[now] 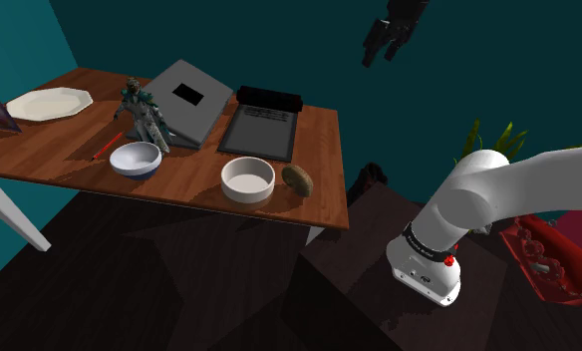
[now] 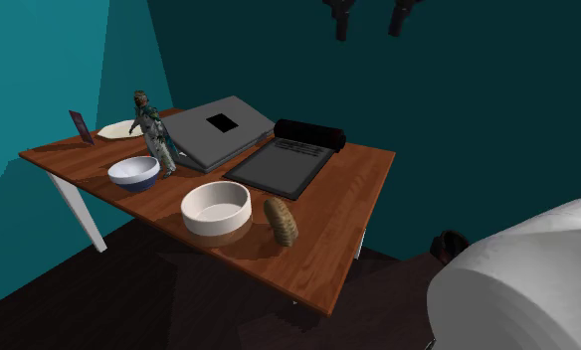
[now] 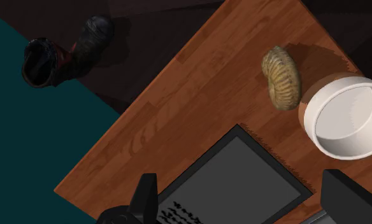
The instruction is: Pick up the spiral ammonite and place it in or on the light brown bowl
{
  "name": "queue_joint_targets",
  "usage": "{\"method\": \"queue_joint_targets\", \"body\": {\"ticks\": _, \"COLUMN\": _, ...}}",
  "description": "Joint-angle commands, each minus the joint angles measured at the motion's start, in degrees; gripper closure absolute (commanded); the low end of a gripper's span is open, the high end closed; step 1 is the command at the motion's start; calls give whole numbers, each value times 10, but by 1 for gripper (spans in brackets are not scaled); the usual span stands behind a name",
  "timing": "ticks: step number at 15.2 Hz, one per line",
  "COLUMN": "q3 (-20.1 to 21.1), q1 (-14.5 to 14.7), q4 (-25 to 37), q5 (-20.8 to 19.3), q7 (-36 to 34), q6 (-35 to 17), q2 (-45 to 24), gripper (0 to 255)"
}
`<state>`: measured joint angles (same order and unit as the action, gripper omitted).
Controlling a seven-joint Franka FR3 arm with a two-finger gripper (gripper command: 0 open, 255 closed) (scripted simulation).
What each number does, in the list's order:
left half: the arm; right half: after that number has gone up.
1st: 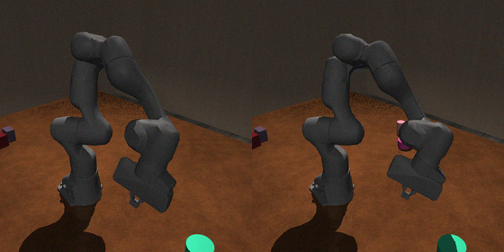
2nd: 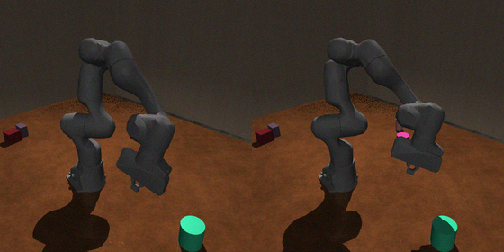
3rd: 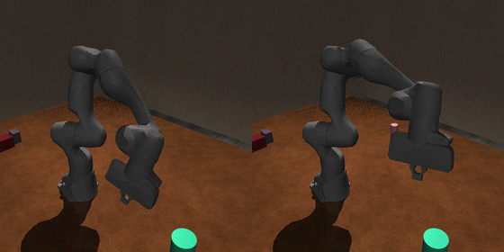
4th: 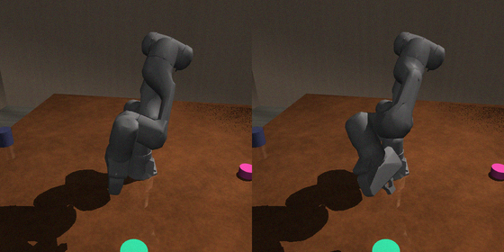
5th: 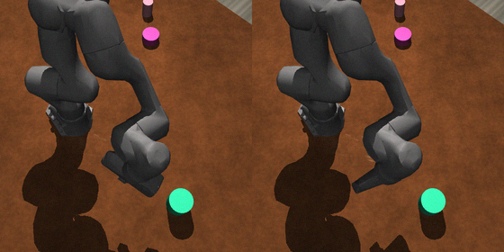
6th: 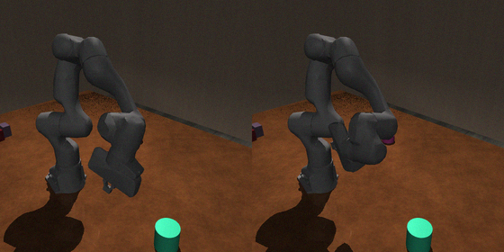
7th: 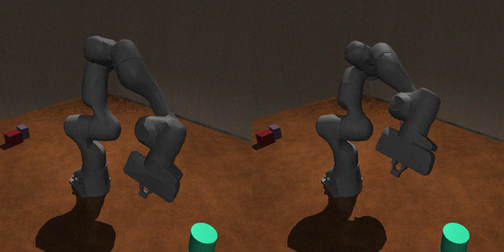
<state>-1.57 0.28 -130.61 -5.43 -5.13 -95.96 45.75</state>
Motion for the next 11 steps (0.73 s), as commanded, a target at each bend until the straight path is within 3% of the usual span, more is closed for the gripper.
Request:
{"method": "queue_joint_targets", "body": {"ticks": 1, "q3": 0, "q1": 0, "q4": 0, "q5": 0, "q7": 0, "q6": 0, "q2": 0, "gripper": 0}}
{"method": "queue_joint_targets", "body": {"ticks": 11, "q3": 50, "q1": 24, "q4": -124, "q5": 11, "q7": -46, "q6": -150, "q2": -62, "gripper": 0}}
